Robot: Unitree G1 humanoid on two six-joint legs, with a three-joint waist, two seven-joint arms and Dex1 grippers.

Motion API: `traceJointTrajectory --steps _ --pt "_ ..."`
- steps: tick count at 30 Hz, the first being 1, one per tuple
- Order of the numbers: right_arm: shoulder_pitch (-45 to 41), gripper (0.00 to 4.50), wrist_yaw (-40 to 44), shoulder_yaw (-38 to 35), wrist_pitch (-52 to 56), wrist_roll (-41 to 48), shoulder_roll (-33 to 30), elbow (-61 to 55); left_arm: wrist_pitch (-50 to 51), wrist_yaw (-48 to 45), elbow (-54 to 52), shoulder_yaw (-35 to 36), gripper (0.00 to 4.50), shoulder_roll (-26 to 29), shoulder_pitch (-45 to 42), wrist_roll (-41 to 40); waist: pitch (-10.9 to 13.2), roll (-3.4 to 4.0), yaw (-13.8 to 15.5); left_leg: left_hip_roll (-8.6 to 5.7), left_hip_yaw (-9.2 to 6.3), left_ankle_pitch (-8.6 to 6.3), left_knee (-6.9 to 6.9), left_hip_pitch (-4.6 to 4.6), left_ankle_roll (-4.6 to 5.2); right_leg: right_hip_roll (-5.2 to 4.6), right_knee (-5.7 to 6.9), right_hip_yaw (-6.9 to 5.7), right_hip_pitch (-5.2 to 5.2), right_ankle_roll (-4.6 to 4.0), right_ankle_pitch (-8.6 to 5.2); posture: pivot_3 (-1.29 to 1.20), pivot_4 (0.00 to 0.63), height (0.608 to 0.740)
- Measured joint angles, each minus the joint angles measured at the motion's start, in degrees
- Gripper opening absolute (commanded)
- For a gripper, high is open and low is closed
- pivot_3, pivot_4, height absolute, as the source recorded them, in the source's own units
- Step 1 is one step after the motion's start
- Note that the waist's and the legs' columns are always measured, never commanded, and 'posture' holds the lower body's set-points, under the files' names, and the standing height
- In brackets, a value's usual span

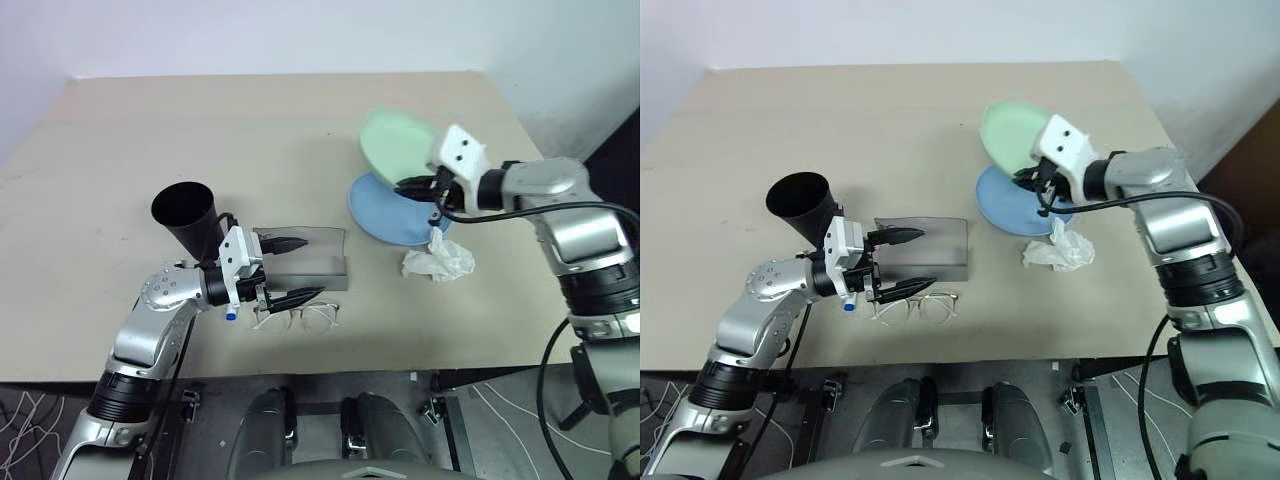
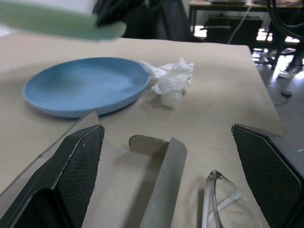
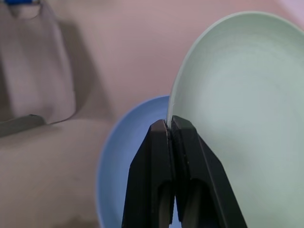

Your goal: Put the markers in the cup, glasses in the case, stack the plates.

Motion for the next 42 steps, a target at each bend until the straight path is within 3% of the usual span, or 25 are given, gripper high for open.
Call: traceJointTrajectory --steps 11,25,37,42 --pt "0.3 0.04 1.8 5.3 -1.2 -6.5 3.1 5.1 0.1 1.7 -1.6 1.1 4.50 1.5 0.3 0.0 0.0 0.01 -0.1 0.02 0.00 0.00 0.05 0.04 0.00 0.00 0.11 -0.01 -0.01 -0.02 0.01 0.00 0.150 0.715" --pt "7.8 0.04 4.2 3.9 0.7 -7.5 -0.8 -1.9 -0.5 0.8 -1.3 1.1 4.50 1.9 0.1 0.0 0.0 0.01 -0.1 0.03 -0.01 -0.01 0.06 0.05 0.00 -0.01 0.11 -0.01 0.01 -0.02 0.01 0.00 0.150 0.715" --pt "7.7 0.04 2.6 3.6 3.9 -8.2 0.0 -2.7 -1.1 0.0 0.9 1.0 4.50 1.1 -2.0 0.0 0.0 0.00 -0.1 0.04 -0.03 -0.04 0.30 0.05 0.05 -0.07 0.11 -0.01 0.10 -0.06 0.01 0.00 0.150 0.715" --pt "7.4 1.39 3.0 2.6 5.2 -7.6 -0.1 -2.6 -1.3 0.0 0.9 1.0 4.50 1.1 -1.9 0.1 0.0 0.01 -0.1 0.03 -0.03 -0.06 0.30 -0.01 0.08 -0.11 0.10 -0.01 0.04 -0.08 0.01 0.00 0.150 0.715"
